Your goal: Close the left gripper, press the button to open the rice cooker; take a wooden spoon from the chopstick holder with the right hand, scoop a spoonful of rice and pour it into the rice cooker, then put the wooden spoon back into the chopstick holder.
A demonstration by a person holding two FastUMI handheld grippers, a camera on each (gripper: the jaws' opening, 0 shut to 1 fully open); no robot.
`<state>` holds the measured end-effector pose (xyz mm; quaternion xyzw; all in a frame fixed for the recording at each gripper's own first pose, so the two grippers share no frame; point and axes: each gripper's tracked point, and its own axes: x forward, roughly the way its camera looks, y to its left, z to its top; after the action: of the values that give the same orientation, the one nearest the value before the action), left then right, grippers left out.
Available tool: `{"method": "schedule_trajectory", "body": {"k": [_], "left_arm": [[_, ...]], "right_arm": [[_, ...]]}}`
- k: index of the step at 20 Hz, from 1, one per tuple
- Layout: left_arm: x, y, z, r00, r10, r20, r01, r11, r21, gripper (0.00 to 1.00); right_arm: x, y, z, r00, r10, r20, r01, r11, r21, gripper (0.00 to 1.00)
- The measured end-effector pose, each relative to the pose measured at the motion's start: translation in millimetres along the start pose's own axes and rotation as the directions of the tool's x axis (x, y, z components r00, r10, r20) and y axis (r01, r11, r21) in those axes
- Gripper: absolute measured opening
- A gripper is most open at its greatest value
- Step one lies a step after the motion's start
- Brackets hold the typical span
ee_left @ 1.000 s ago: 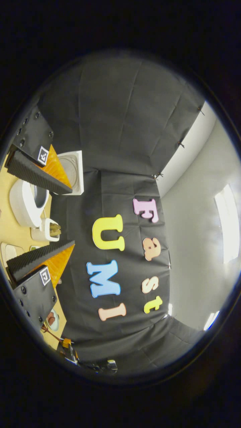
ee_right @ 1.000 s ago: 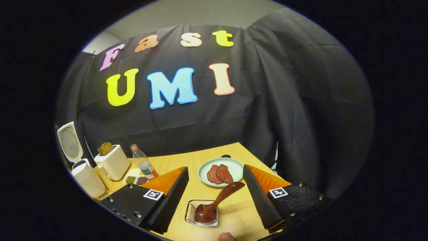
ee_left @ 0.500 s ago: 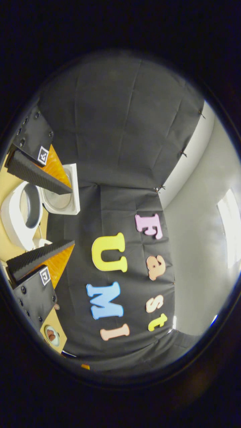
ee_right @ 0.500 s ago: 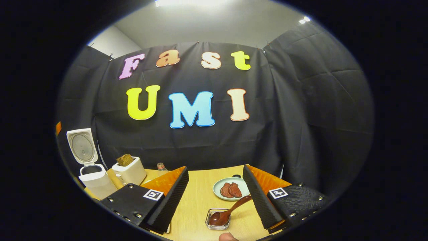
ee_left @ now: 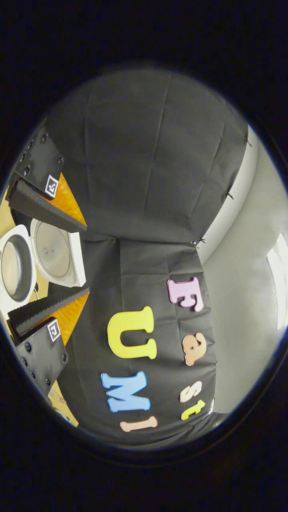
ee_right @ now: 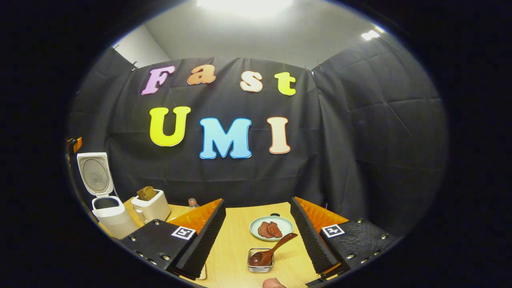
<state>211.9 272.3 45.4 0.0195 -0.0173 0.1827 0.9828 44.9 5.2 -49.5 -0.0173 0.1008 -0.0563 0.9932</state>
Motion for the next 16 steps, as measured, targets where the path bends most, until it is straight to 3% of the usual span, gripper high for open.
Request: {"method": "schedule_trajectory", "body": {"k": [6, 7, 8, 9, 13, 16], "left_arm": [[79, 15, -8, 1.000, 0.020, -0.003, -0.020, 1.000, 0.003, 0.90], [92, 17, -10, 1.000, 0.022, -0.007, -0.022, 1.000, 0.004, 0.94], [105, 19, -13, 1.000, 0.024, -0.015, -0.024, 1.000, 0.007, 0.90], [118, 22, -17, 0.999, 0.028, -0.026, -0.028, 1.000, 0.007, 0.98], [160, 28, -49, 0.994, 0.041, -0.103, -0.042, 0.999, -0.008, 0.90], [186, 25, -79, 0.980, 0.054, -0.191, -0.052, 0.998, 0.017, 0.94]], "right_arm": [[-20, 11, -12, 0.999, -0.042, -0.016, 0.041, 0.999, -0.008, 0.99], [-23, 10, -13, 0.998, -0.051, -0.021, 0.051, 0.999, -0.002, 0.99], [-26, 11, -16, 0.998, -0.056, -0.027, 0.056, 0.998, 0.004, 0.99], [-28, 12, -18, 0.998, -0.063, -0.031, 0.063, 0.998, 0.008, 0.99], [-34, 12, -27, 0.995, -0.085, -0.050, 0.085, 0.996, -0.003, 0.99], [-38, 14, -31, 0.994, -0.088, -0.060, 0.087, 0.996, -0.009, 0.99]]}}
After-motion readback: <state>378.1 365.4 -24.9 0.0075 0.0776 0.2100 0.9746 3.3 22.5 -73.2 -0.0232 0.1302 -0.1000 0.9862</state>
